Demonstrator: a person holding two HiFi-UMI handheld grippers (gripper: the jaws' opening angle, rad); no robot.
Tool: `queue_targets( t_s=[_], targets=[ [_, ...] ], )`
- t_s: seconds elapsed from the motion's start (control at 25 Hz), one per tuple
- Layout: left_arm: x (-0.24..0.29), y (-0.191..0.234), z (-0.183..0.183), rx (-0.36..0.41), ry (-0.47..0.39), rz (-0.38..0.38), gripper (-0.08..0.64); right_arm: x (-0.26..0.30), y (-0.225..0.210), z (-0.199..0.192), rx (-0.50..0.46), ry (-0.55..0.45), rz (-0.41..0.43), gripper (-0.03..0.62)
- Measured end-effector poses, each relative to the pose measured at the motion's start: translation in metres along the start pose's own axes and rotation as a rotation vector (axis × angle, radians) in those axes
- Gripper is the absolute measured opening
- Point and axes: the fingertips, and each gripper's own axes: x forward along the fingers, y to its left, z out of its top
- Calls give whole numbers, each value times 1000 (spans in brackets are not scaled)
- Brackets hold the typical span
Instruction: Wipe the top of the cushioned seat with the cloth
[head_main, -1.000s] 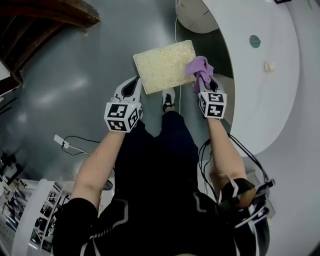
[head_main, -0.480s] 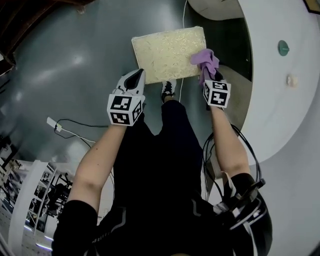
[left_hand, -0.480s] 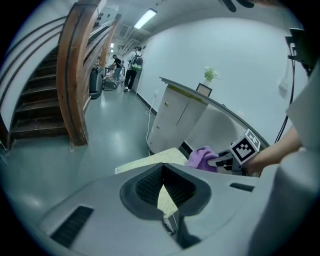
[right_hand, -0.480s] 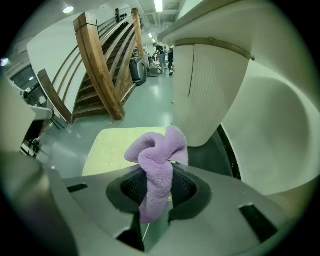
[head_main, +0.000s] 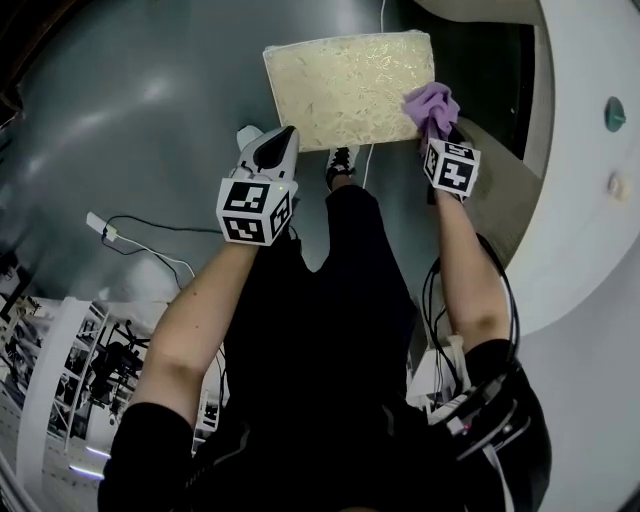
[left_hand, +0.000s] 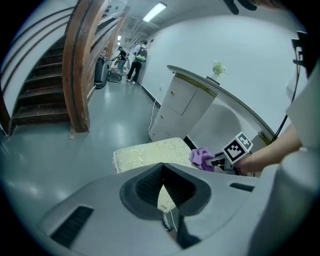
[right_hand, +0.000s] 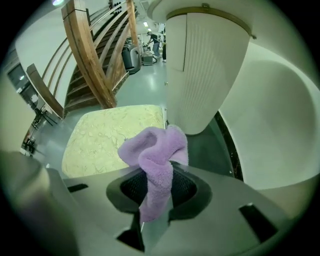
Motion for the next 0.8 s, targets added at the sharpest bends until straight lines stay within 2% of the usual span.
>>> queue_targets(
  t_s=[0.24, 0.44, 0.8],
  targets=[
    [7, 5, 0, 5, -3, -17, 3, 11, 20, -11, 4, 31, 20, 98],
    [5, 16, -3, -9, 5, -13, 3, 9, 26, -11, 65, 38, 4, 98],
    [-10, 36, 0, -14, -10, -34, 3, 7, 71, -21, 61, 67, 0, 98]
  ],
)
